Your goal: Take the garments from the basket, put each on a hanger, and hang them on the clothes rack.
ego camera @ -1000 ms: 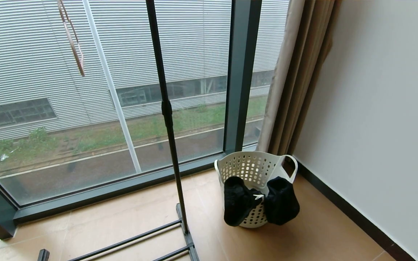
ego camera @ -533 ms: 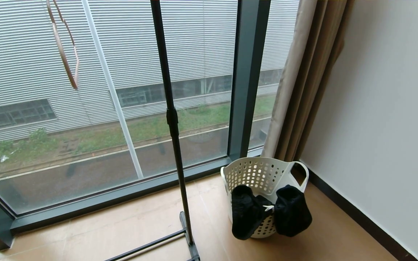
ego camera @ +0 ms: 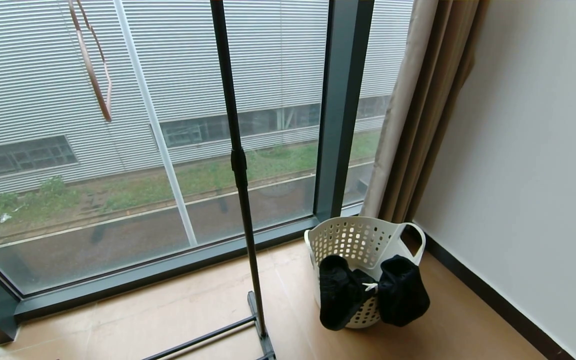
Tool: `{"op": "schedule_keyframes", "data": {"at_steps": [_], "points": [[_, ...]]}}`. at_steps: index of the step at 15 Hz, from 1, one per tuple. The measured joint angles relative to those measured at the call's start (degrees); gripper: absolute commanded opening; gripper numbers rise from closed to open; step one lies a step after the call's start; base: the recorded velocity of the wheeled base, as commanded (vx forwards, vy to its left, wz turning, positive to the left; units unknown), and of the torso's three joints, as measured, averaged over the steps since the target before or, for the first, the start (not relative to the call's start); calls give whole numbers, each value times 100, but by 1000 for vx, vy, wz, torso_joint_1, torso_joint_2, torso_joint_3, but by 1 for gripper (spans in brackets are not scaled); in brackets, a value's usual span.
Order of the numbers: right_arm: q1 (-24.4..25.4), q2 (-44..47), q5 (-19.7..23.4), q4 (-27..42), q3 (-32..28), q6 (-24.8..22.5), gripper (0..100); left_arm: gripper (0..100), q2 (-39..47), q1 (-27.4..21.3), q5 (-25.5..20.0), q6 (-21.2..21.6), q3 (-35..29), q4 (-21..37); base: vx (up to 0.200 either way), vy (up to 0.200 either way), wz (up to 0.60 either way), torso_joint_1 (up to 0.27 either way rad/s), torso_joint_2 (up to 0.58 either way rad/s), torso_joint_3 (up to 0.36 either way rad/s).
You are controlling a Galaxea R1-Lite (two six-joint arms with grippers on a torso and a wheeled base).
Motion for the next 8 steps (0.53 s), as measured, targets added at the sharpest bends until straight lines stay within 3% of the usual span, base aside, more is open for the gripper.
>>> {"op": "schedule_keyframes", "data": {"at_steps": [4, 8], "points": [[0, 0, -2, -9, 0, 0, 100, 100, 0, 0, 9, -17, 0, 0, 0, 0, 0, 2, 1, -21], [0, 0, 0, -6, 0, -2, 100, 100, 0, 0, 18, -22, -5, 0, 0, 0, 0, 4, 1, -172]]}}
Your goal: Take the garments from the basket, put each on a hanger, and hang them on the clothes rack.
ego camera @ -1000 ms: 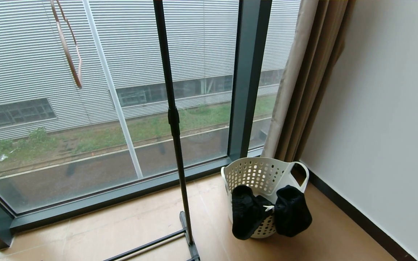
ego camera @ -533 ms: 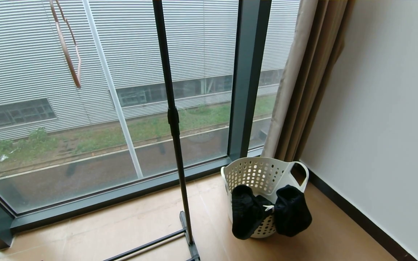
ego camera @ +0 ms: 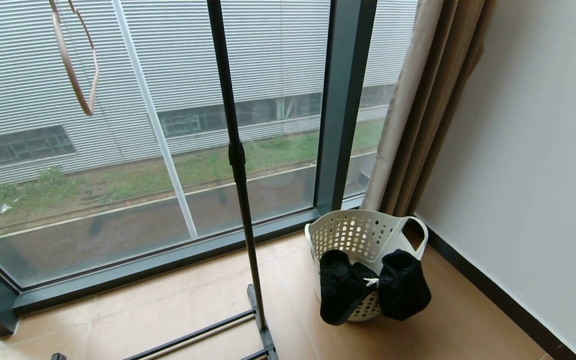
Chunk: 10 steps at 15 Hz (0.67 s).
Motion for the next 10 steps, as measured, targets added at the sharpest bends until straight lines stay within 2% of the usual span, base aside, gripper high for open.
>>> {"op": "schedule_keyframes", "data": {"at_steps": [10], "points": [[2, 0, -2, 1, 0, 2, 100, 100, 0, 0, 0, 0, 2, 0, 0, 0, 0, 1, 1, -196]]}}
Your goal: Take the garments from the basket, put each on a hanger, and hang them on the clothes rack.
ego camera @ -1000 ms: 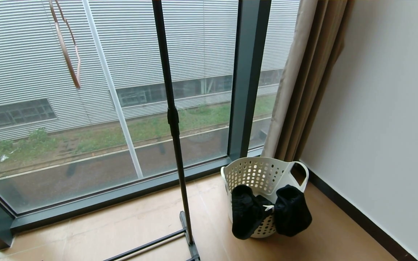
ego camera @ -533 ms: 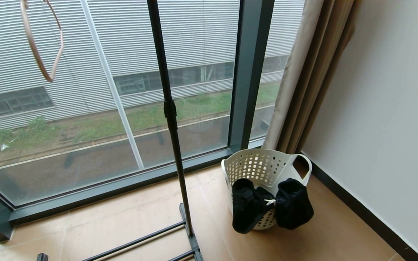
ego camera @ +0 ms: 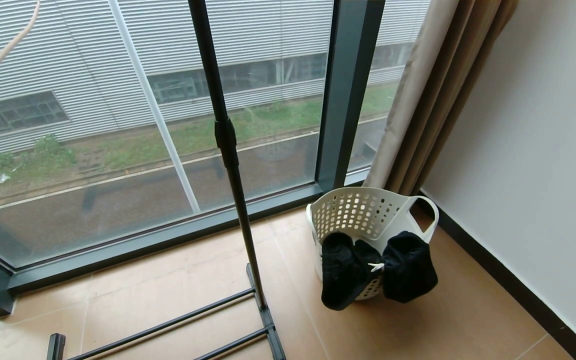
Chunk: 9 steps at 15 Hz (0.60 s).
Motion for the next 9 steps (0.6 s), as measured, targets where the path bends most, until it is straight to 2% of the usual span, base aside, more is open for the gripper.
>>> {"op": "schedule_keyframes", "data": {"at_steps": [9], "points": [[0, 0, 2, 5, 0, 0, 100, 100, 0, 0, -5, 2, 2, 0, 0, 0, 0, 4, 2, -200]]}}
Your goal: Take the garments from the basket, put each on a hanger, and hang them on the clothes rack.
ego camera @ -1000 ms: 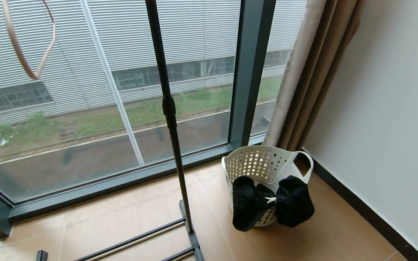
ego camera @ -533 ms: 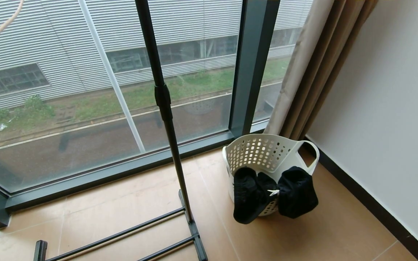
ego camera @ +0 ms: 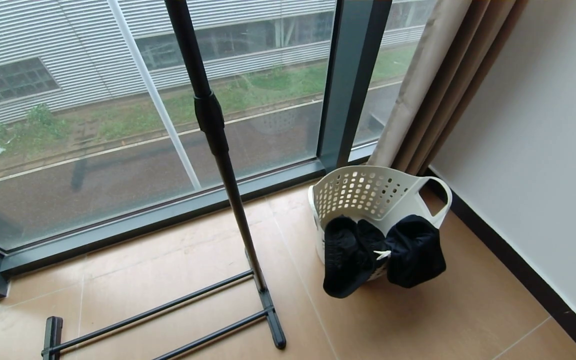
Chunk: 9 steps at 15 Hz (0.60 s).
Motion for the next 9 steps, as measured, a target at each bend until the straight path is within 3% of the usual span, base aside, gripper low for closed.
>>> {"op": "schedule_keyframes", "data": {"at_steps": [9], "points": [[0, 2, -2, -9, 0, 0, 100, 100, 0, 0, -5, 2, 0, 0, 0, 0, 0, 3, 5, -199]]}}
